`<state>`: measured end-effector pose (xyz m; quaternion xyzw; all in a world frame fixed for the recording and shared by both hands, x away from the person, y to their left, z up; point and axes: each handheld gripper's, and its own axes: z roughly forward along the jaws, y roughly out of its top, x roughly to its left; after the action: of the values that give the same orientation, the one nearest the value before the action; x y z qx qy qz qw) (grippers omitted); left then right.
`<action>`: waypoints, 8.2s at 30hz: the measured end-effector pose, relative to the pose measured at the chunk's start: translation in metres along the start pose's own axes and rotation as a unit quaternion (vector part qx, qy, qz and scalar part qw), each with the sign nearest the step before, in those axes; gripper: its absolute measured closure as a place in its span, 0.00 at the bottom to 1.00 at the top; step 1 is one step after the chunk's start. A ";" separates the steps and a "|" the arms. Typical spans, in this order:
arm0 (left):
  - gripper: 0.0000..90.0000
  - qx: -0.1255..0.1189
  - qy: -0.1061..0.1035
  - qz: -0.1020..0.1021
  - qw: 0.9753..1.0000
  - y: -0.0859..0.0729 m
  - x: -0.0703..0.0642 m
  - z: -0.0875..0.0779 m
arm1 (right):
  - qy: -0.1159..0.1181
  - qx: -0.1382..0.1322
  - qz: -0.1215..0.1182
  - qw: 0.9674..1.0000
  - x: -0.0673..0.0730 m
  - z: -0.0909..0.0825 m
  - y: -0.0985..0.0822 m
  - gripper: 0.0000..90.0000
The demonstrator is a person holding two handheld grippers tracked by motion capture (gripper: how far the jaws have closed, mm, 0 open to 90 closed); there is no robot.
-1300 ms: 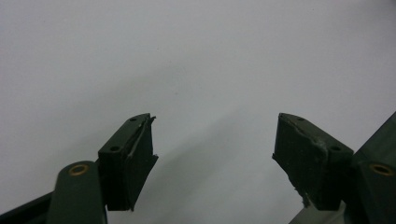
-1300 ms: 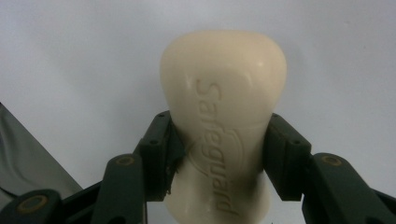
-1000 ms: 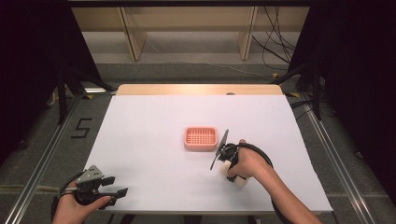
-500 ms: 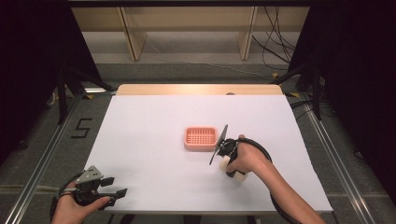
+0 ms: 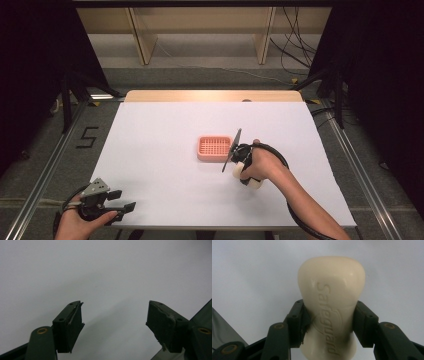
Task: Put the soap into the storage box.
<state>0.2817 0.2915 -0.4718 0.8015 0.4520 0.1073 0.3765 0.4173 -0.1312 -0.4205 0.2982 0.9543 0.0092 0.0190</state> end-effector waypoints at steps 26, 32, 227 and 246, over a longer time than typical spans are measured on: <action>0.31 -0.003 -0.002 0.004 1.000 0.000 0.001 0.000 | -0.012 -0.001 -0.016 1.000 -0.007 -0.007 0.020 0.56; 0.31 -0.005 -0.001 0.002 1.000 0.000 0.001 0.001 | -0.017 -0.004 -0.026 1.000 -0.009 -0.011 0.026 0.56; 0.31 0.001 -0.007 0.001 1.000 -0.001 0.003 0.000 | -0.059 -0.027 -0.082 0.995 -0.035 -0.008 0.111 0.56; 0.31 0.002 -0.008 0.000 1.000 -0.002 0.004 0.001 | -0.061 -0.037 -0.103 0.992 -0.034 -0.006 0.120 0.56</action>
<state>0.2830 0.2946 -0.4740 0.8027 0.4495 0.1003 0.3788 0.5134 -0.0522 -0.4096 0.1971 0.9761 0.0241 0.0887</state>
